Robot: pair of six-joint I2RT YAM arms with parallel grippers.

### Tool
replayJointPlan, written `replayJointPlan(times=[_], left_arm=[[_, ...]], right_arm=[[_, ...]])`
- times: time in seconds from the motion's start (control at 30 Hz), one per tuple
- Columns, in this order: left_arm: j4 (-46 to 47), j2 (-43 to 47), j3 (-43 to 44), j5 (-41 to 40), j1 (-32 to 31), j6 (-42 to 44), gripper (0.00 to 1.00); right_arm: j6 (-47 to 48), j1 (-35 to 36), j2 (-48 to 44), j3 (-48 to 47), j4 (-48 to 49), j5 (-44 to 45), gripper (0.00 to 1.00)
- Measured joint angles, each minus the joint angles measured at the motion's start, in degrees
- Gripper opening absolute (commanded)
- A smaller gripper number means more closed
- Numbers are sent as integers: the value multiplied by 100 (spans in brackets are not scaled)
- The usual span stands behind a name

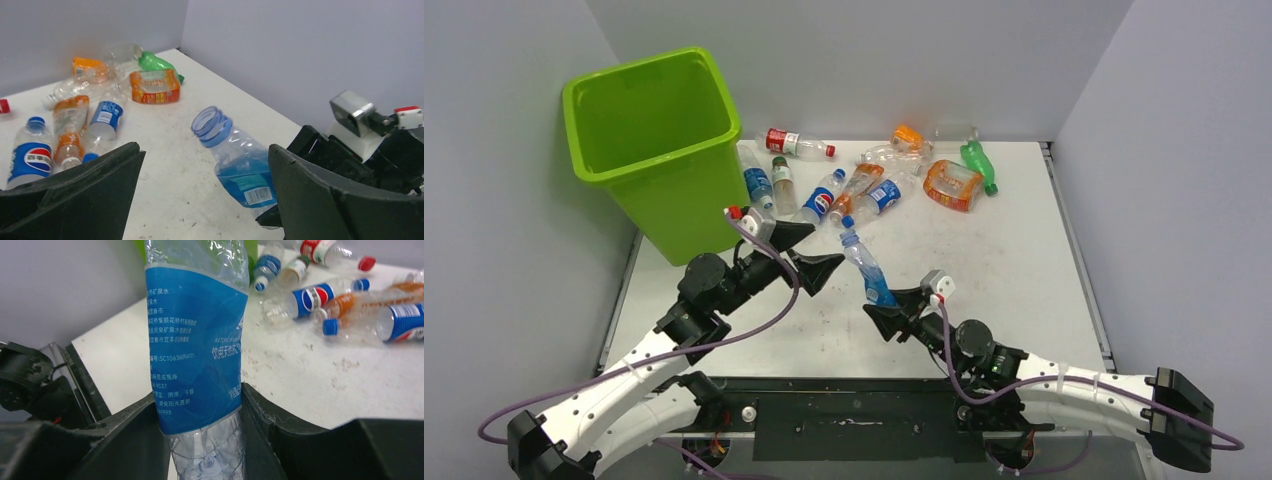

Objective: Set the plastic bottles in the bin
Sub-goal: Place the plastic bottle in the trash bin.

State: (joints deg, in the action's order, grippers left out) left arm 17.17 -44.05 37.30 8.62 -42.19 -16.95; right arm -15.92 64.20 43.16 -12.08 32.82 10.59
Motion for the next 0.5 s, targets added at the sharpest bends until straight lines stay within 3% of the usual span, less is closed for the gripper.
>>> replayJointPlan(times=[0.3,0.5], left_arm=[[190,-398,-2,730,236,-817,96],[1176,-546,-160,1425,658,-1808,97]], right_arm=[[551,575,354,0,1263,232,5],[986,1016,564,26,1958,732,5]])
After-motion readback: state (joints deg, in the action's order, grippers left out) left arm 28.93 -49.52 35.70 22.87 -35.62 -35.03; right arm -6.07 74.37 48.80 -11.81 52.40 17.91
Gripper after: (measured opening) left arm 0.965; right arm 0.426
